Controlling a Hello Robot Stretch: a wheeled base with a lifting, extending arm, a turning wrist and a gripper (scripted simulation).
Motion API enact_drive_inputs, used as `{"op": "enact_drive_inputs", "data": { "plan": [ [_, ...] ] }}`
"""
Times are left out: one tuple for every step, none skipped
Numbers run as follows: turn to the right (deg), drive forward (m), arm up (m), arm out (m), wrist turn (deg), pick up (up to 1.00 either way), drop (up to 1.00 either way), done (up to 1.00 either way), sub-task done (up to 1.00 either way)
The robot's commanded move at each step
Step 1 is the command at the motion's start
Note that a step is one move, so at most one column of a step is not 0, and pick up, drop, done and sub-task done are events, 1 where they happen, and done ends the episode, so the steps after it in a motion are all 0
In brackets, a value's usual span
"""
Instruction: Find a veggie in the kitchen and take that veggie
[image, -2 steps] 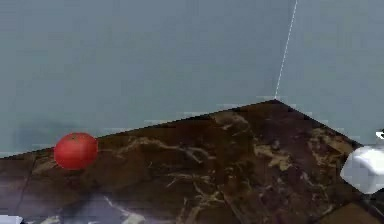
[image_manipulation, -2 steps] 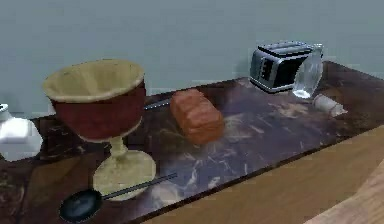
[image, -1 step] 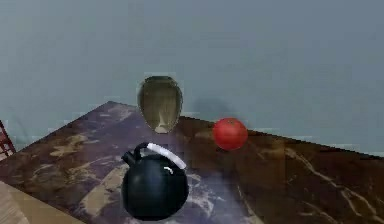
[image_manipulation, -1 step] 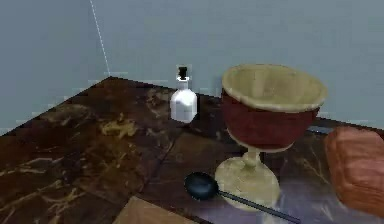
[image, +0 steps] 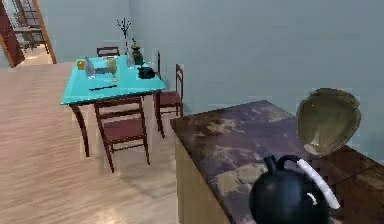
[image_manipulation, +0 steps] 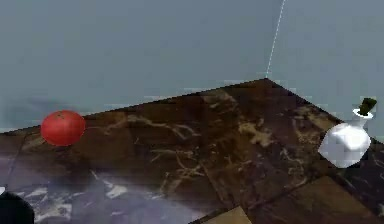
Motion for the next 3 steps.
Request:
{"op": "enact_drive_inputs", "data": {
  "plan": [
    [-30.0, 0.0, 0.0, 0.0, 0.0, 0.0, 0.0, 0.0, 0.0],
    [0.0, 0.0, 0.5, 0.0, 0.0, 0.0, 0.0, 0.0, 0.0],
    [0.0, 0.0, 0.38, 0.0, 0.0, 0.0, 0.0, 0.0, 0.0]
  ]
}}
